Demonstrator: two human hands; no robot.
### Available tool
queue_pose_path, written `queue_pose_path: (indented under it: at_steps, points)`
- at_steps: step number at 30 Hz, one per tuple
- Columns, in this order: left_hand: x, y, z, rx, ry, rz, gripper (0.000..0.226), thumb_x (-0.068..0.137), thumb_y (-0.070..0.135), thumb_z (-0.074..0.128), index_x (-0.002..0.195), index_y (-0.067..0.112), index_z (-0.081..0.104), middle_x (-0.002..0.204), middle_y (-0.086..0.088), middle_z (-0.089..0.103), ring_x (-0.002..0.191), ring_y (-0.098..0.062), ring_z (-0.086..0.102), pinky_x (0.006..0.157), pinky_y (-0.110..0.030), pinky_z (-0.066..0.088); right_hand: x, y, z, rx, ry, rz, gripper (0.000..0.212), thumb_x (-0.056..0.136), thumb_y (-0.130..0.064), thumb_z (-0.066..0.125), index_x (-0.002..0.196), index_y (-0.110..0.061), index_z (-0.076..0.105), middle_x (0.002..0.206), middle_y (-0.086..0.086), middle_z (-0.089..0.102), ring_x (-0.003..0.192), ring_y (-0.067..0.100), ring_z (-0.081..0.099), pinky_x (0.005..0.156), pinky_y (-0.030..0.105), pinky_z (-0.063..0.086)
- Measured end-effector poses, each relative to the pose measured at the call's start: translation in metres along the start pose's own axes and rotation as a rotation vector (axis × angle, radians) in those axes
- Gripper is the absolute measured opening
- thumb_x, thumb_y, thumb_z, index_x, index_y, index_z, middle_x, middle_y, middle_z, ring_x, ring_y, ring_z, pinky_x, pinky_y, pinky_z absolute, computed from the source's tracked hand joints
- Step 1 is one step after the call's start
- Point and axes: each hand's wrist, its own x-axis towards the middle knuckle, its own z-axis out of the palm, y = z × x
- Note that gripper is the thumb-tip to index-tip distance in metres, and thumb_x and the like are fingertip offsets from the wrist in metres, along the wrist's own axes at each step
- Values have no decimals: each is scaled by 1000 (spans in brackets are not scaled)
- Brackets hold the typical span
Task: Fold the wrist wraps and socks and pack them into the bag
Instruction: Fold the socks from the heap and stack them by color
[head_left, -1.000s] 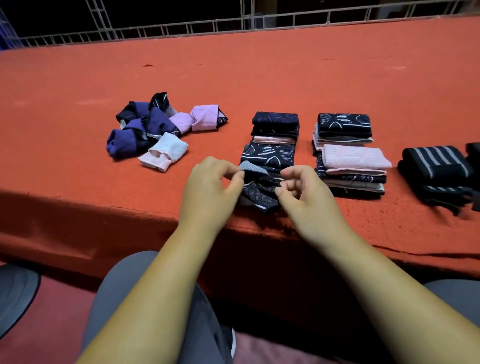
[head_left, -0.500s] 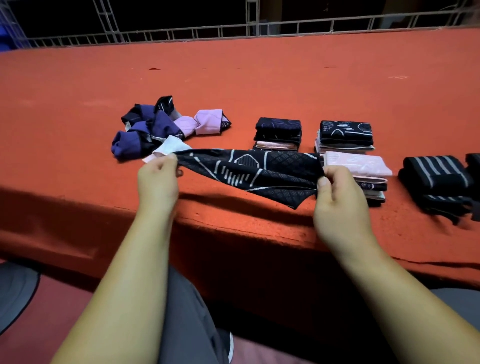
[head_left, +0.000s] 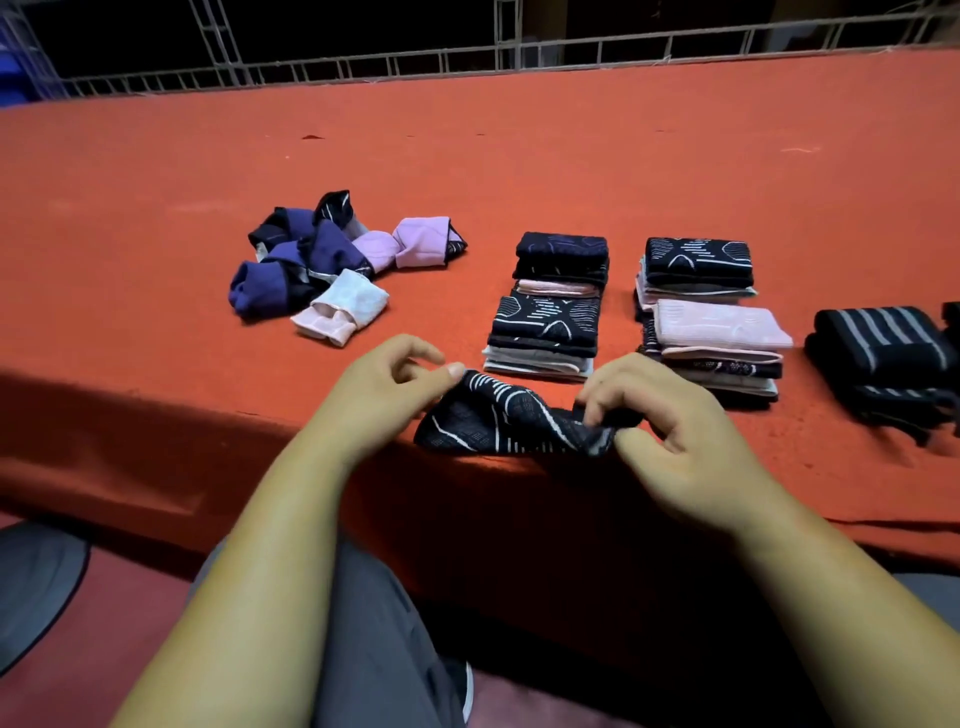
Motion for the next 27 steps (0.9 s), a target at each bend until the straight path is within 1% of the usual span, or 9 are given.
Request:
queue_pose_path:
  at_steps: [3, 6, 8, 9, 13, 17, 20, 24, 27]
  points:
    - [-1, 1, 2, 175, -61, 165, 26, 92, 42, 80, 116, 46, 73, 94, 3, 69, 71, -3, 53, 71, -21, 47, -2, -5, -2, 38, -34, 40, 28, 76, 5, 52, 82, -16, 70, 92, -5, 69, 92, 21, 68, 83, 39, 51]
    - [2, 0, 5, 304, -29, 247, 18, 92, 37, 80, 108, 46, 78, 91, 11, 63, 71, -1, 51, 72, -22, 43, -7, -7, -2, 71, 11, 157, 25, 99, -18, 56, 80, -20, 71, 72, -6, 71, 69, 12, 69, 66, 28, 51]
    - [8, -3, 8, 370, 24, 268, 14, 93, 33, 80, 103, 42, 79, 91, 11, 63, 74, 1, 53, 74, -26, 42, -7, -8, -1, 31, 69, 185, 32, 103, -28, 57, 76, -22, 72, 63, -7, 69, 57, 7, 65, 60, 20, 45]
    - [10, -3, 10, 403, 48, 276, 13, 92, 31, 79, 103, 39, 79, 93, 11, 63, 76, 2, 53, 76, -27, 42, -7, -7, -1, -24, 104, 177, 36, 104, -31, 57, 73, -22, 72, 60, -8, 67, 56, 6, 64, 60, 22, 46]
    - [13, -2, 16, 447, 88, 274, 23, 97, 29, 73, 119, 32, 74, 106, 8, 62, 83, 4, 53, 83, -24, 40, 2, 0, 4, -188, 218, 229, 27, 101, -38, 61, 82, -23, 70, 74, -10, 67, 72, 11, 64, 72, 38, 51]
    - [18, 1, 24, 492, 90, 210, 24, 96, 44, 71, 117, 34, 77, 108, 10, 61, 87, 1, 56, 90, -31, 46, 7, 12, 16, -243, 14, 386, 30, 94, -57, 67, 108, -31, 71, 102, -17, 66, 93, 3, 61, 88, 27, 47]
    - [22, 5, 24, 548, 72, 128, 17, 88, 51, 77, 98, 38, 78, 99, 12, 61, 98, -12, 60, 91, -37, 48, 3, 17, 22, -261, -160, 413, 27, 94, -49, 73, 113, -30, 73, 104, -17, 70, 98, 4, 63, 94, 32, 51]
    - [26, 2, 19, 531, 160, 63, 20, 92, 48, 74, 80, 32, 72, 87, 13, 68, 91, -14, 64, 84, -37, 52, 3, 13, 17, -189, -179, 365, 8, 96, -34, 76, 103, -29, 74, 97, -18, 70, 94, 0, 62, 89, 29, 48]
    - [25, 7, 15, 164, 266, 20, 28, 97, 40, 71, 77, 21, 74, 77, 11, 72, 75, -7, 61, 74, -32, 46, 0, 8, 8, 19, -253, 421, 5, 98, -26, 76, 95, -26, 72, 91, -13, 75, 84, 3, 69, 83, 36, 56]
